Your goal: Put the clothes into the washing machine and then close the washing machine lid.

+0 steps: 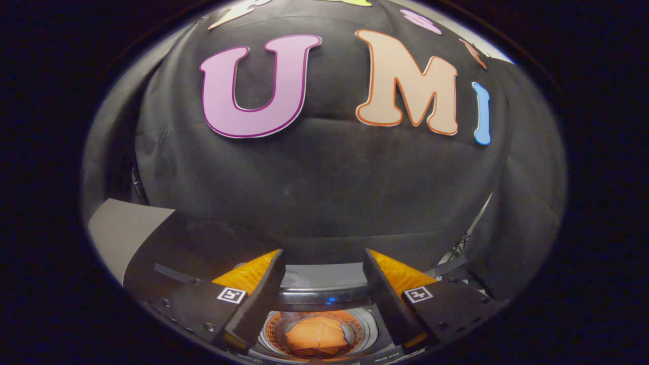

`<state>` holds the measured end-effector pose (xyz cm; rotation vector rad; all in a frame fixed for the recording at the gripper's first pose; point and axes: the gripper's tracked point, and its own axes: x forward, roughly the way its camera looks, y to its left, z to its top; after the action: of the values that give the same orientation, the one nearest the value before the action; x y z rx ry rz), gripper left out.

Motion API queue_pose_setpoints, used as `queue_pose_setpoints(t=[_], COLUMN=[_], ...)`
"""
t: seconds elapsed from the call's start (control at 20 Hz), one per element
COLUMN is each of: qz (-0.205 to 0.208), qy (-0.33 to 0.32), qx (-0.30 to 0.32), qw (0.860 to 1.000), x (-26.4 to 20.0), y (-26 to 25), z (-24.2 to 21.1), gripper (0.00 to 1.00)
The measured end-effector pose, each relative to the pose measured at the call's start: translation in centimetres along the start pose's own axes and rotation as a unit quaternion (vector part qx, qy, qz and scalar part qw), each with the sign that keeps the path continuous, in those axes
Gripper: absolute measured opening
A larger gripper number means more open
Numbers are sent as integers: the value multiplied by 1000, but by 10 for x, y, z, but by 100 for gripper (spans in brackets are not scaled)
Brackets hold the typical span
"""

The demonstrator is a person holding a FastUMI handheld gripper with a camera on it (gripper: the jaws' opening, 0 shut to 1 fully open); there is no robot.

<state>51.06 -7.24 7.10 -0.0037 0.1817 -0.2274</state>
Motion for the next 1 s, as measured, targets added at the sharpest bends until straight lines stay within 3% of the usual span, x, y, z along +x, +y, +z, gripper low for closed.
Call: queue_pose_setpoints(t=[0.5, 1.0], qz=[0, 2], qy=[5, 44], qx=[-6, -18], qw=[1000, 999], x=[-18, -24], y=[-3, 3], z=[-23, -79], gripper=[97, 98])
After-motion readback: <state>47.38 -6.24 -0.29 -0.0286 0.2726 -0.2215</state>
